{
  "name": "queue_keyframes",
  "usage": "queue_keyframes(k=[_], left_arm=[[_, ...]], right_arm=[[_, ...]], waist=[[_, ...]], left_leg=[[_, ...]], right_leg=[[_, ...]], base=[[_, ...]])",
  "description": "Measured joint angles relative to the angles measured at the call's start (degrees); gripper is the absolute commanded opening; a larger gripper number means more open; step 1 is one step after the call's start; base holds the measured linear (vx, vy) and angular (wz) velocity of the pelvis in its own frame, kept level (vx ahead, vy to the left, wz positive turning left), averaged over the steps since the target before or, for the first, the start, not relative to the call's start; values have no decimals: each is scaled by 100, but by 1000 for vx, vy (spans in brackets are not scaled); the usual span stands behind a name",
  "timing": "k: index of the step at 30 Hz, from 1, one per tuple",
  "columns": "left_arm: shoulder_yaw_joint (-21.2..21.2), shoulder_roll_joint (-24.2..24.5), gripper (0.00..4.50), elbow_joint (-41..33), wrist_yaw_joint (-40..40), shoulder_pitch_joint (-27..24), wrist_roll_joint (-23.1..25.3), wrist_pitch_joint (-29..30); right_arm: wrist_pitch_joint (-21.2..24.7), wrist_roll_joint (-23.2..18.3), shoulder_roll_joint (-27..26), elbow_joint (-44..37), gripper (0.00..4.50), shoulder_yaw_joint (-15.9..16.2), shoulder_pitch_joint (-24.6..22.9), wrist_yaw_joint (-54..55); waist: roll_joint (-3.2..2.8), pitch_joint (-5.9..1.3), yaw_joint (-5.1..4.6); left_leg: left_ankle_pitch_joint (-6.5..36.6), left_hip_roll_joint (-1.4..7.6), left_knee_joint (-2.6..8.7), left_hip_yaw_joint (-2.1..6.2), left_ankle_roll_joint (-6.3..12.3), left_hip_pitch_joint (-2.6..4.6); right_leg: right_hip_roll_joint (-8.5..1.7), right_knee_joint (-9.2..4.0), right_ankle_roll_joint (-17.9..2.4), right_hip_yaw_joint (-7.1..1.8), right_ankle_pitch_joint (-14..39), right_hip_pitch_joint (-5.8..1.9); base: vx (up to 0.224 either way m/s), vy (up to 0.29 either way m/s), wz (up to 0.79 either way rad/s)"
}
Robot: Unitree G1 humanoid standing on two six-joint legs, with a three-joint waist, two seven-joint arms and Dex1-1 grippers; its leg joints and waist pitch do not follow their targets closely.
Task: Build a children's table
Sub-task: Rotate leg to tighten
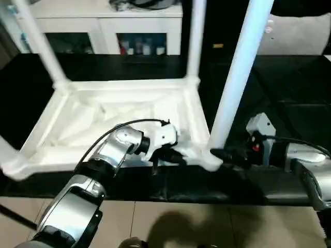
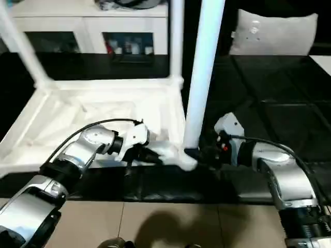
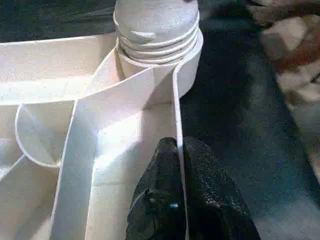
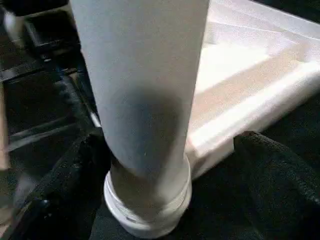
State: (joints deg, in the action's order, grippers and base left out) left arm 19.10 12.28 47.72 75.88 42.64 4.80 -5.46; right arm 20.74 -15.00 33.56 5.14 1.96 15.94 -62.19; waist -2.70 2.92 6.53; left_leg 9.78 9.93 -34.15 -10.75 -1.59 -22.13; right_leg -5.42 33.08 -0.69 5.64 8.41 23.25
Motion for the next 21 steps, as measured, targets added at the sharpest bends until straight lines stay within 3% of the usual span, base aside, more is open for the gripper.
queue_keyframes(k=[11,21], left_arm=[[160,316,0,-259,759,-95,-67,-224],[198,373,0,-417,857,-157,-78,-225]], right_arm=[[-30,-397,251,17,323,199,-59,-1067],[-31,-517,180,17,231,299,-82,-1221]], waist=[[13,5,148],[12,5,155]], left_leg=[[0,1,-3,-2,0,3],[0,2,-3,-1,-1,5]], right_leg=[[-1,2,-1,-1,-1,-3],[-1,3,-1,0,-1,-3]], base=[[0,0,0],[0,0,0]])
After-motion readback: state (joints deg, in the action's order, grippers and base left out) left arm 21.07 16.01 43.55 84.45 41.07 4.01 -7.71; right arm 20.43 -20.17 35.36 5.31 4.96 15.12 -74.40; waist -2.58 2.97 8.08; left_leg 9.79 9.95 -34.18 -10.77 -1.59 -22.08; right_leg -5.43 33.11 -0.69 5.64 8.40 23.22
